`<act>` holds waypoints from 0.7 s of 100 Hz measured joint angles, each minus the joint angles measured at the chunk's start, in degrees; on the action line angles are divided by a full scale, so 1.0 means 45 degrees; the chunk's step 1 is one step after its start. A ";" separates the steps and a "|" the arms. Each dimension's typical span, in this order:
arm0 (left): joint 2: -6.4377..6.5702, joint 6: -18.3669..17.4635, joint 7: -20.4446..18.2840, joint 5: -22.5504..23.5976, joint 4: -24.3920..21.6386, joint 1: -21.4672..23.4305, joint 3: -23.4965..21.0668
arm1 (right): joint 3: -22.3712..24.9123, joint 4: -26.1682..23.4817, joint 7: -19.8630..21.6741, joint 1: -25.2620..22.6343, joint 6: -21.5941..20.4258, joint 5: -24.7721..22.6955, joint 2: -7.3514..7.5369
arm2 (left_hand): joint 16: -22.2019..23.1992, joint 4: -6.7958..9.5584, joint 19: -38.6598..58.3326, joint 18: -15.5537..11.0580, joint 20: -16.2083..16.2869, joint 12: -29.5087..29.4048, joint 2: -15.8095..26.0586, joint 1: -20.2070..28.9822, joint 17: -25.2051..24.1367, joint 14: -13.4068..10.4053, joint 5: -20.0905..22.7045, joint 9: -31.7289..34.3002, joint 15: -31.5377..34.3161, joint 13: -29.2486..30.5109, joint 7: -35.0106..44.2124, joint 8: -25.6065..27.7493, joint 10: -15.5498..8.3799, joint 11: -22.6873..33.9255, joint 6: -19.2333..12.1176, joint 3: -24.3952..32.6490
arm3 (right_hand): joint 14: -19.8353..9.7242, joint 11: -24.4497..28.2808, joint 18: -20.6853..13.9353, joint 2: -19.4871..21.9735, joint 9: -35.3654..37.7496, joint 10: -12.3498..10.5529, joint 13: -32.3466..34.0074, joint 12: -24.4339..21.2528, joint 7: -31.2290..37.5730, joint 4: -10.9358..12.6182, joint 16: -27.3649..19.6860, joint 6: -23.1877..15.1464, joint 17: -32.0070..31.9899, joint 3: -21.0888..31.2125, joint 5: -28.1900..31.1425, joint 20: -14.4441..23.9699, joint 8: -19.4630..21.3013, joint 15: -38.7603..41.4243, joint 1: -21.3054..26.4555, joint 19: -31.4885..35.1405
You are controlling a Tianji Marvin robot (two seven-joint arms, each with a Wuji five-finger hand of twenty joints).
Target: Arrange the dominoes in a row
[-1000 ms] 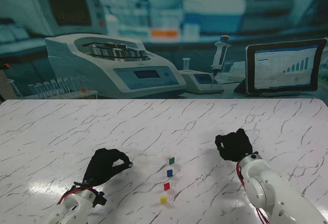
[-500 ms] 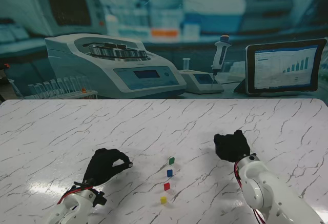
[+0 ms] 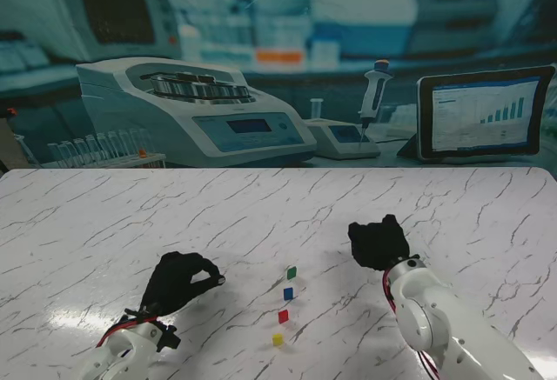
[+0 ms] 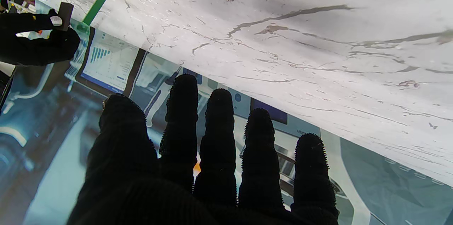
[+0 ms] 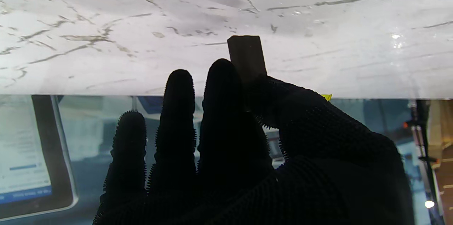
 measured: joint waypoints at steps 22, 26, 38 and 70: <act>0.0000 -0.0011 0.0042 0.0038 -0.0026 0.0057 -0.0028 | -0.0947 0.0034 -0.0228 0.0558 0.0396 0.0406 -0.0092 | 0.0000 0.0000 0.0000 0.0000 0.0000 0.0001 0.0000 0.0000 0.0000 0.0000 0.0000 0.0000 0.0000 0.0000 0.0000 0.0000 0.0000 0.0000 0.0000 0.0000 | -0.0004 0.0013 0.0000 0.0137 -0.0059 0.0000 -0.0233 -0.0011 0.0185 0.0000 0.0000 0.0001 0.0006 -0.0007 -0.0267 0.0000 0.0000 0.0001 0.0000 0.0000; 0.0000 -0.0019 0.0050 0.0044 -0.0026 0.0061 -0.0028 | -0.1130 0.0053 -0.0285 0.0665 0.0462 0.0470 -0.0116 | 0.0000 0.0000 0.0000 0.0000 0.0000 0.0001 0.0000 0.0000 0.0000 0.0000 0.0000 0.0000 0.0000 0.0000 0.0000 0.0000 0.0000 0.0000 0.0000 0.0000 | -0.0005 0.0015 0.0000 0.0139 -0.0059 0.0000 -0.0234 -0.0055 0.0185 0.0000 0.0000 0.0001 0.0006 -0.0007 -0.0268 0.0000 0.0000 0.0001 0.0000 0.0000; 0.0000 -0.0050 0.0051 0.0053 -0.0029 0.0069 -0.0033 | -0.1608 0.0100 -0.0396 0.0940 0.0637 0.0680 -0.0206 | 0.0000 0.0000 0.0000 0.0000 0.0000 0.0001 0.0000 0.0000 0.0000 0.0000 0.0000 0.0000 0.0000 0.0000 0.0000 0.0000 0.0000 0.0000 0.0000 0.0000 | -0.0007 0.0017 0.0000 0.0187 -0.0065 -0.0003 -0.0234 -0.0131 0.0266 0.0000 0.0000 0.0001 0.0005 -0.0036 -0.0400 0.0000 0.0000 0.0001 0.0000 0.0000; -0.0001 -0.0102 0.0061 0.0032 -0.0059 0.0100 -0.0069 | -0.2832 0.0362 -0.0657 0.1664 0.0934 0.1235 -0.0435 | 0.0000 0.0000 0.0000 0.0000 0.0000 0.0001 0.0000 0.0000 0.0000 -0.0001 0.0000 0.0000 0.0000 0.0001 0.0000 0.0000 0.0000 0.0000 0.0000 0.0000 | -0.0007 0.0015 0.0000 0.0295 -0.0203 -0.0007 -0.0330 -0.0132 0.0279 0.0000 -0.0001 0.0001 0.0006 -0.0184 -0.0406 -0.0006 0.0000 -0.0015 0.0004 0.0000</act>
